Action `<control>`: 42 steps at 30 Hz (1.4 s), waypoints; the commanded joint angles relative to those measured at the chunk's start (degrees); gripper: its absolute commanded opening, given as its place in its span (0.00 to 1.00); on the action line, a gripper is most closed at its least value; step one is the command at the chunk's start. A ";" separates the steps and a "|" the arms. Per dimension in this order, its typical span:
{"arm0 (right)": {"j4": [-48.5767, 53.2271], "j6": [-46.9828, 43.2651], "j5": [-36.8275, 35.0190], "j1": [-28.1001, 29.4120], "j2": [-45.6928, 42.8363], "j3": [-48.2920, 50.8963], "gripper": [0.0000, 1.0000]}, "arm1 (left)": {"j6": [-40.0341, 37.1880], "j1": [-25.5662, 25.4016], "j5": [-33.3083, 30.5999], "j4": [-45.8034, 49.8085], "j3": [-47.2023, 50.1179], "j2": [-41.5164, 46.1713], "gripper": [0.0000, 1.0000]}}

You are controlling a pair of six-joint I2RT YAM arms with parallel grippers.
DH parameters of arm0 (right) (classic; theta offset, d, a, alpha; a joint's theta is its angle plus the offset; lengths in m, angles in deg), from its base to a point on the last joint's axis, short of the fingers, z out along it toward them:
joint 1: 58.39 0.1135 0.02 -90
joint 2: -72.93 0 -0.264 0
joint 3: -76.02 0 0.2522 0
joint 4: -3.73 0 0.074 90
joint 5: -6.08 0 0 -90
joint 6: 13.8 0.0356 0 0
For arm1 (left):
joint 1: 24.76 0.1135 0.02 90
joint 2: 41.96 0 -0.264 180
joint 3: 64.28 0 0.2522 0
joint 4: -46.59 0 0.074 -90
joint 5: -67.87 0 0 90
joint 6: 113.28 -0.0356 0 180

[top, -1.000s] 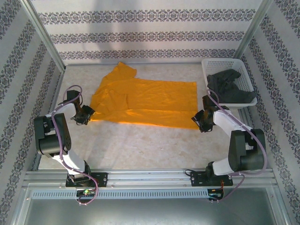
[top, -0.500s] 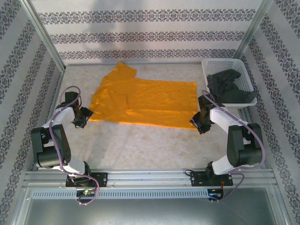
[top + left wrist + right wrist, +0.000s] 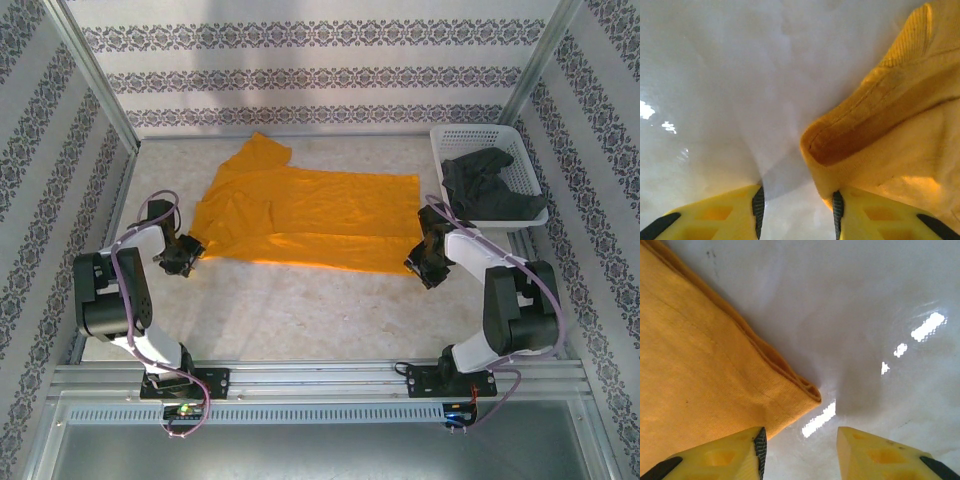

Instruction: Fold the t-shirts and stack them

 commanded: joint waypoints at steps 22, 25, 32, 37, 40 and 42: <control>11.08 -4.70 -7.06 3.24 -1.27 -1.61 0.00 | 13.21 -0.19 -13.29 8.57 12.21 19.11 0.00; 12.59 -5.05 -7.60 3.52 -3.25 0.85 0.00 | 19.53 -0.27 -14.29 11.73 16.87 25.68 0.00; 15.84 -6.17 -7.17 4.83 -7.26 5.15 0.00 | 27.61 -0.28 -16.68 20.32 23.28 39.62 0.00; 14.82 -6.00 -5.80 4.93 -9.92 7.46 0.08 | 26.38 -0.41 -17.08 23.22 23.06 44.07 0.23; 15.39 -7.27 -7.02 6.07 -12.22 4.91 0.25 | 22.31 -2.22 -20.15 25.81 17.11 44.24 0.41; 15.00 -8.73 -8.37 7.64 -14.31 2.57 0.33 | 18.77 -4.74 -21.10 25.68 12.64 42.64 0.42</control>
